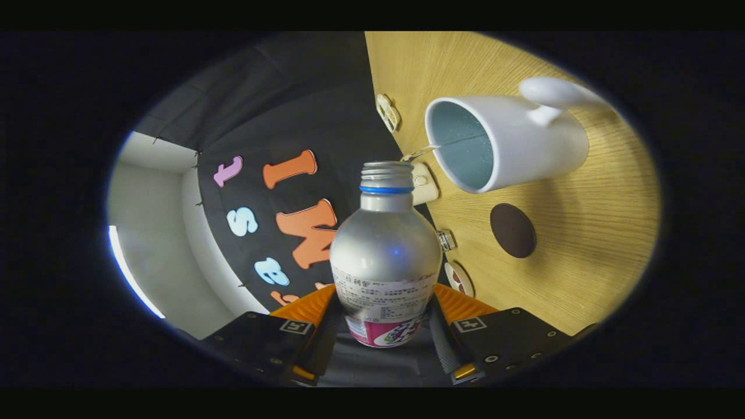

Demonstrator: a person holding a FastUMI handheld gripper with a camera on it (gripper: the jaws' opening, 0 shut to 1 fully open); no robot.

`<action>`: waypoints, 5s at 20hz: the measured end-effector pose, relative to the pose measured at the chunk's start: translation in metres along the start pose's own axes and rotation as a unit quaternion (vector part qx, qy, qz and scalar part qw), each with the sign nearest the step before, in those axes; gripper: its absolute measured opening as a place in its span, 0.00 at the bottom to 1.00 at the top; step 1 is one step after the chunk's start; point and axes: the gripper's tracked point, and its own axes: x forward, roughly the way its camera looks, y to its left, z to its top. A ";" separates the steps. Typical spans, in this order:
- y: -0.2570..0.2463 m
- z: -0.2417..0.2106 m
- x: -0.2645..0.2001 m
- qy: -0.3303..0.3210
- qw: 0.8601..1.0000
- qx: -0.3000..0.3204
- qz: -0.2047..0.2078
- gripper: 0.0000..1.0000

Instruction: Take the bottle from table, then pour the juice into the cup, finally place the bottle on the coaster

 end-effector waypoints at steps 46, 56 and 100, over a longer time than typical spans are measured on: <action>0.034 -0.017 0.004 0.003 0.995 0.096 0.030 0.73; 0.044 -0.018 0.003 0.001 0.991 0.124 0.047 0.73; 0.000 0.018 0.002 -0.040 0.976 -0.215 -0.024 0.72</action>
